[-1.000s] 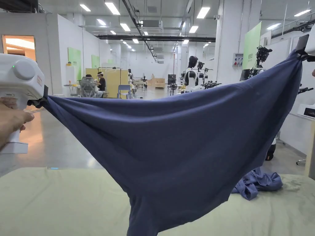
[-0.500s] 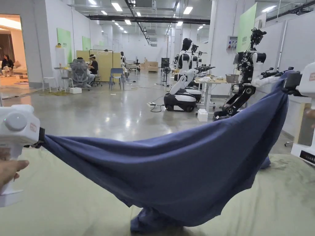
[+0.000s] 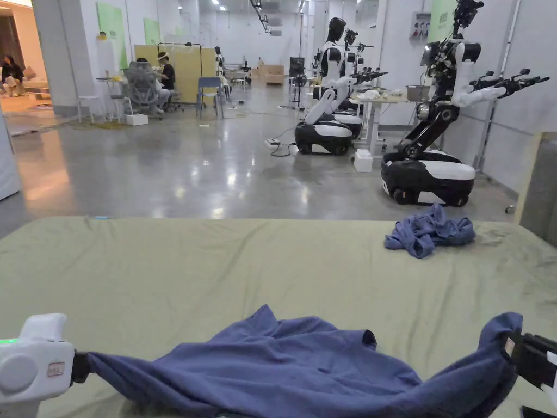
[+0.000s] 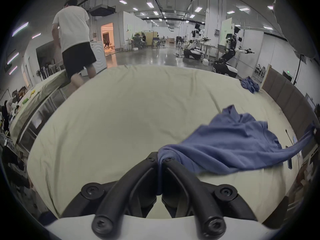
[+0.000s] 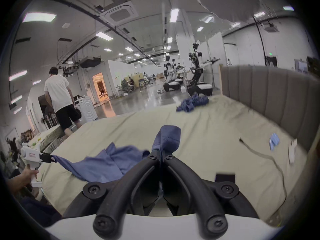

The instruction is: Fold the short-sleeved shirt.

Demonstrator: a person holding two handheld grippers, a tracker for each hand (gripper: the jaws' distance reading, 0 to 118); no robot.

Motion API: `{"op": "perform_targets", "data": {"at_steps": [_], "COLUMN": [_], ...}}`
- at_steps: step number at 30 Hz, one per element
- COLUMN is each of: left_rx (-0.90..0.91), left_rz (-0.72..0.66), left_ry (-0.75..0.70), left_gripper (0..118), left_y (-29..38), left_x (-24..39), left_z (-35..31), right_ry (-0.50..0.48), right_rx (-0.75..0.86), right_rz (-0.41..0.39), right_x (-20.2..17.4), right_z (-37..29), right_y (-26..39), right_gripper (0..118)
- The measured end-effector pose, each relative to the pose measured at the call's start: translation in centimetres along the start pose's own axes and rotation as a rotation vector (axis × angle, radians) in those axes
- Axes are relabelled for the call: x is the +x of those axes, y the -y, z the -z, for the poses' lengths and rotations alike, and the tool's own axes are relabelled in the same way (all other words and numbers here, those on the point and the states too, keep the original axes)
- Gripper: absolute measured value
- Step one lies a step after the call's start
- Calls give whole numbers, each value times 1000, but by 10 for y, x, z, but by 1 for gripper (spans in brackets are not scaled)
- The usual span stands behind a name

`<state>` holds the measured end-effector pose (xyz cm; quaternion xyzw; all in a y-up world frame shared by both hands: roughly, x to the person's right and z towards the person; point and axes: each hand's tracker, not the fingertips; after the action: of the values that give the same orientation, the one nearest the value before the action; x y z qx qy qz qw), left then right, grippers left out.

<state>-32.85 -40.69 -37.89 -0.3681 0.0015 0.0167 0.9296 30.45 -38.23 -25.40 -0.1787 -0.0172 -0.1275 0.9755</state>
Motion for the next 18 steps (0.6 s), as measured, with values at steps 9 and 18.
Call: {"op": "perform_targets", "data": {"at_steps": [9,18], "left_rx": [3,-164], "left_rz": [-43,-161], "left_ry": [-14,-5], "left_gripper": [1,6], "left_y": [25,70], "left_x": [-40,-51], "left_z": [-27,4], "right_ry": [23,84], "right_rx": [-22,-196], "right_rz": [116,127], "right_x": [32,46], "right_z": [-54,-45], "right_y": [49,103], "right_gripper": [4,4]}}
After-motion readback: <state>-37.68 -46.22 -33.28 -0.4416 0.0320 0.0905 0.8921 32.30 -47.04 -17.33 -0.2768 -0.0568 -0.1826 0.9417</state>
